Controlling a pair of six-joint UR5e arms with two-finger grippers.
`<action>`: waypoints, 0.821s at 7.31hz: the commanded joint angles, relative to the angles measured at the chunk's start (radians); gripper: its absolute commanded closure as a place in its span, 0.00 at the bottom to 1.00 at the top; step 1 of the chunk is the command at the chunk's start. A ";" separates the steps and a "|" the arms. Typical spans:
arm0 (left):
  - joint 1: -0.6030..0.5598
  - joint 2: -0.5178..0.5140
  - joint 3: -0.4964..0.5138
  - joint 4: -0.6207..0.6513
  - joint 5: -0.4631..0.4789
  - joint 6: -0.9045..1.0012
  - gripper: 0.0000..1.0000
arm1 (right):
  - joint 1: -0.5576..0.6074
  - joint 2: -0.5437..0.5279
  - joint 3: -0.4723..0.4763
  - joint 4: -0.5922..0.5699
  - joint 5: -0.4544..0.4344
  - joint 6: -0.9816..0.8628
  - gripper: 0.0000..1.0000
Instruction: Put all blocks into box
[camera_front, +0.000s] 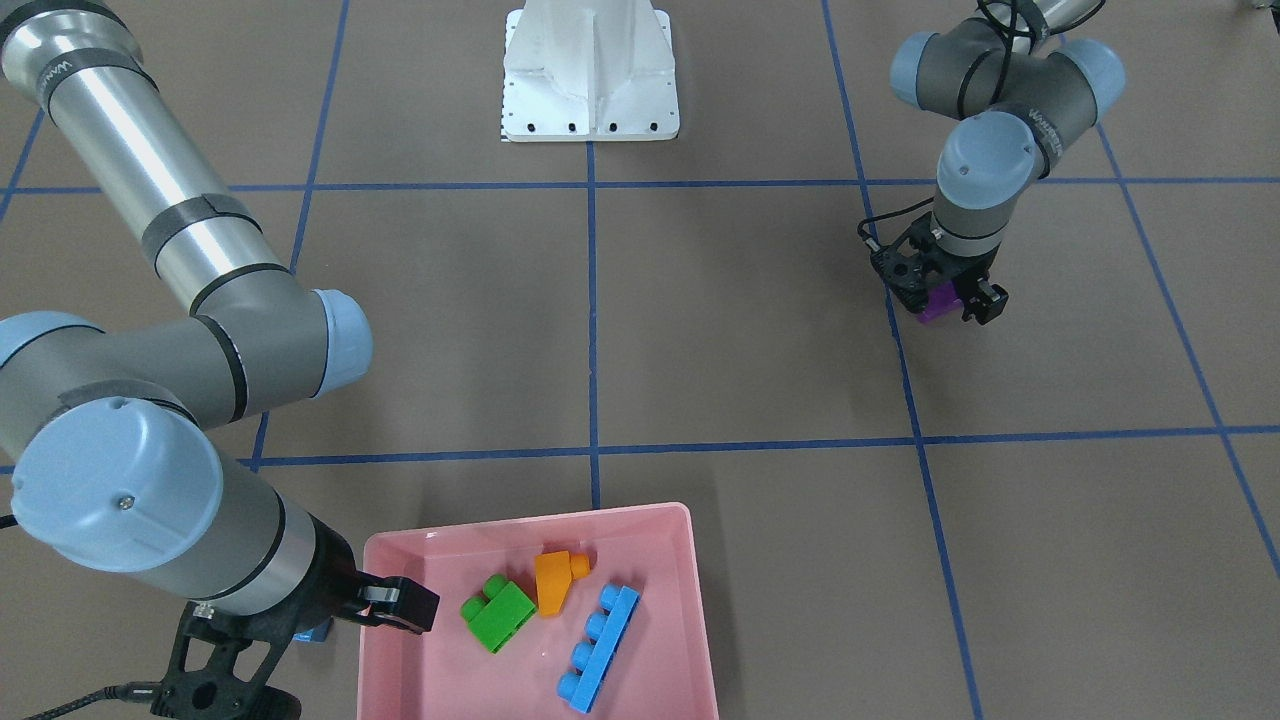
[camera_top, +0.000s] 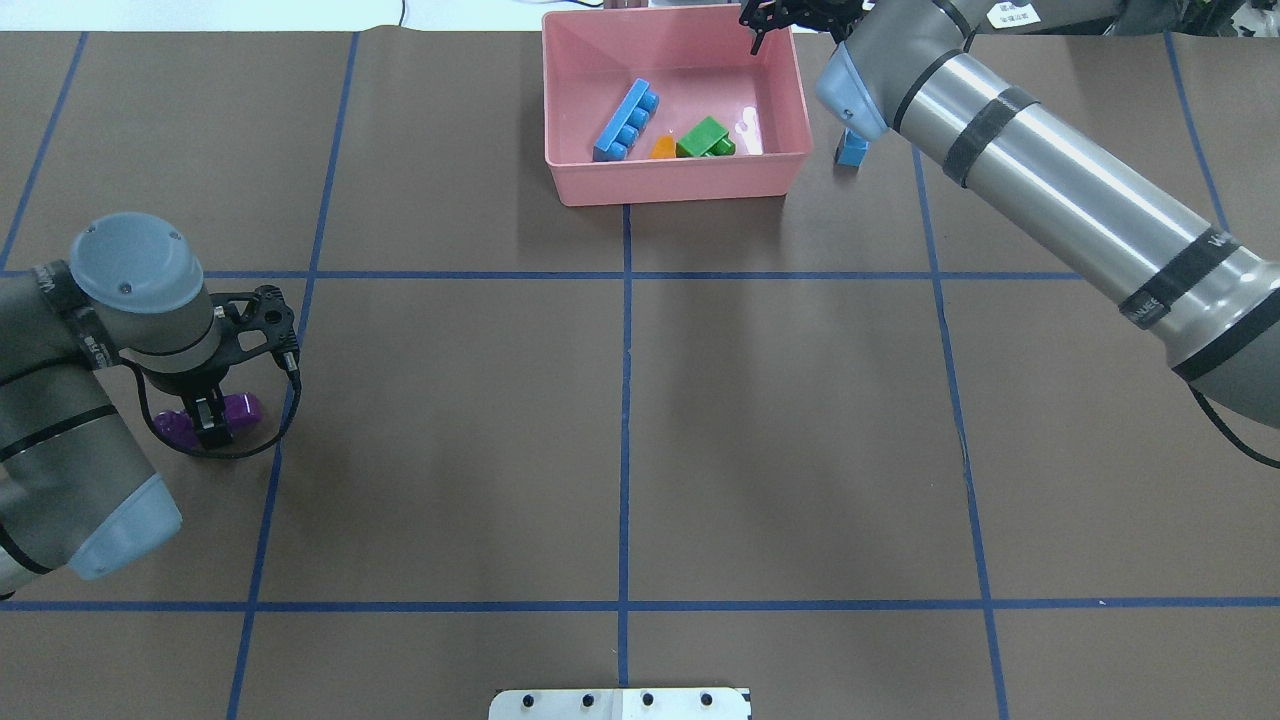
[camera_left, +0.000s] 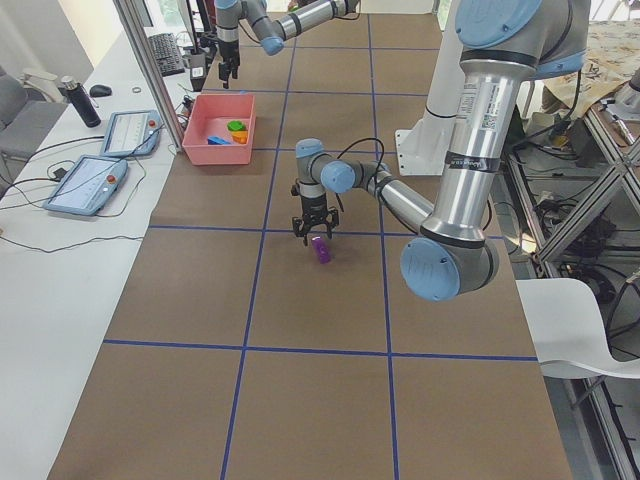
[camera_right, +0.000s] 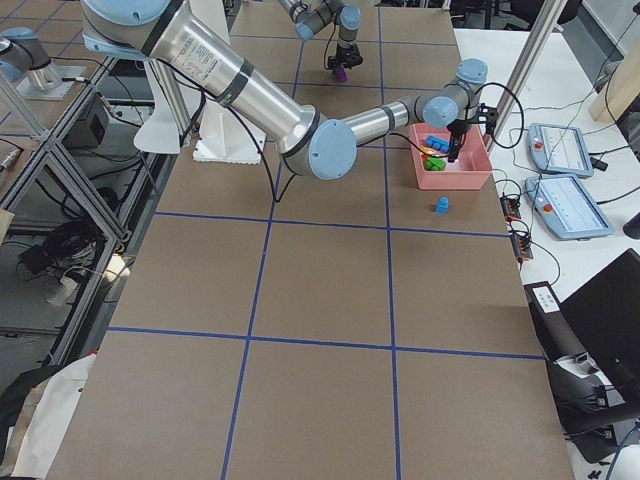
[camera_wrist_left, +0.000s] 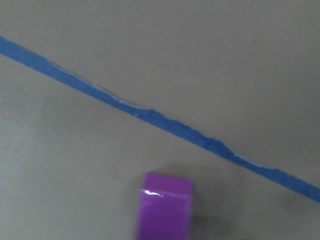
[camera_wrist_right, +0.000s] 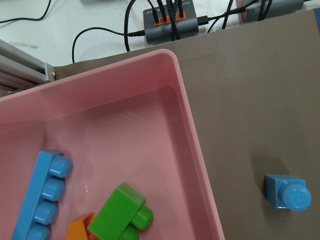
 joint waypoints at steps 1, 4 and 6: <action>-0.018 0.002 0.001 0.002 0.008 0.015 0.13 | 0.001 -0.003 0.001 0.000 0.000 0.001 0.00; -0.009 0.006 0.046 0.004 0.006 0.003 0.13 | 0.001 -0.011 0.007 -0.001 0.000 0.001 0.00; -0.008 0.000 0.084 0.001 0.002 0.002 0.30 | 0.030 -0.024 -0.013 -0.011 -0.001 -0.085 0.00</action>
